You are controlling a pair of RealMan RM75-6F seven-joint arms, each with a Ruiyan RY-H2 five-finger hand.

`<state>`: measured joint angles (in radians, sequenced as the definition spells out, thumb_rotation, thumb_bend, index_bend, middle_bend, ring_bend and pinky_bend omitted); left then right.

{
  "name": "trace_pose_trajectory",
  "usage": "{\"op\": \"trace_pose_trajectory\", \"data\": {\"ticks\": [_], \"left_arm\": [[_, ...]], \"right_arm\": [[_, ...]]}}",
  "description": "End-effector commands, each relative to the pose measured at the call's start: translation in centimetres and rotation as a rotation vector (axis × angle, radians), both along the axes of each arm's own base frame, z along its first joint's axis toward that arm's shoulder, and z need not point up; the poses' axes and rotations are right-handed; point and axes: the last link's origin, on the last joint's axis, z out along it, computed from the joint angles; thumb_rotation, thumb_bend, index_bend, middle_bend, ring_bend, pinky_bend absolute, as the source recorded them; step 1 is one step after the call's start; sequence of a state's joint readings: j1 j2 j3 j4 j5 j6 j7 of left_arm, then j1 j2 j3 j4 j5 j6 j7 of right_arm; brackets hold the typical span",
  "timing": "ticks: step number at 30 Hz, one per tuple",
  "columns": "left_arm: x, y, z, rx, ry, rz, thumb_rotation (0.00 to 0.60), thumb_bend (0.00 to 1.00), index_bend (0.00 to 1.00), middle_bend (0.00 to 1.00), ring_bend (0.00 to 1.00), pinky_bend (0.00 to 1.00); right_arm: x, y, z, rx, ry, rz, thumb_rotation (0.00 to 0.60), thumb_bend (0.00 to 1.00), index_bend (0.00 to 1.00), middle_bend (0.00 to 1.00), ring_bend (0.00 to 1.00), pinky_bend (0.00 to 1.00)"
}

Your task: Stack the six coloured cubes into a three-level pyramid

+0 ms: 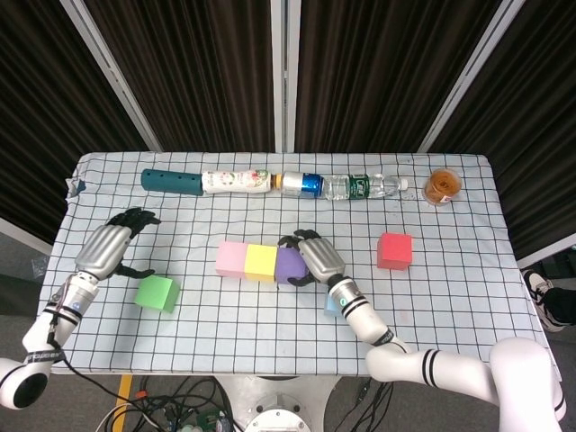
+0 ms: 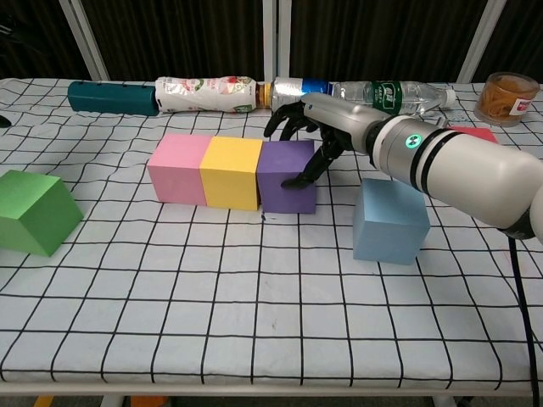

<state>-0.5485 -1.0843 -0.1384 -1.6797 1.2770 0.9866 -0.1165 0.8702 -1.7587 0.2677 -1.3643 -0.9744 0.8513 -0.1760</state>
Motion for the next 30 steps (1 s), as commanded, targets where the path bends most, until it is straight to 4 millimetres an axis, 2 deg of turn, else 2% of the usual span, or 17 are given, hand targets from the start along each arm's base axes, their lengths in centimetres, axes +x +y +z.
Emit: {"op": "trace_pose_trajectory", "data": {"ticks": [1,30], "left_arm": [[0.00,0.04,-0.03,-0.001,0.001,-0.001,0.600,0.07,0.21,0.11,0.06,0.13],[0.09,0.29,-0.20,-0.012,0.011,-0.001,0.600,0.07,0.21,0.11,0.06,0.13]], "right_arm": [[0.10,-0.02,-0.12,0.003,-0.002,0.000,0.600,0.17,0.24,0.39,0.11,0.14],[-0.10,-0.03,-0.47,-0.006,-0.049,-0.008,0.600,0.17,0.23,0.39,0.11,0.13]]}}
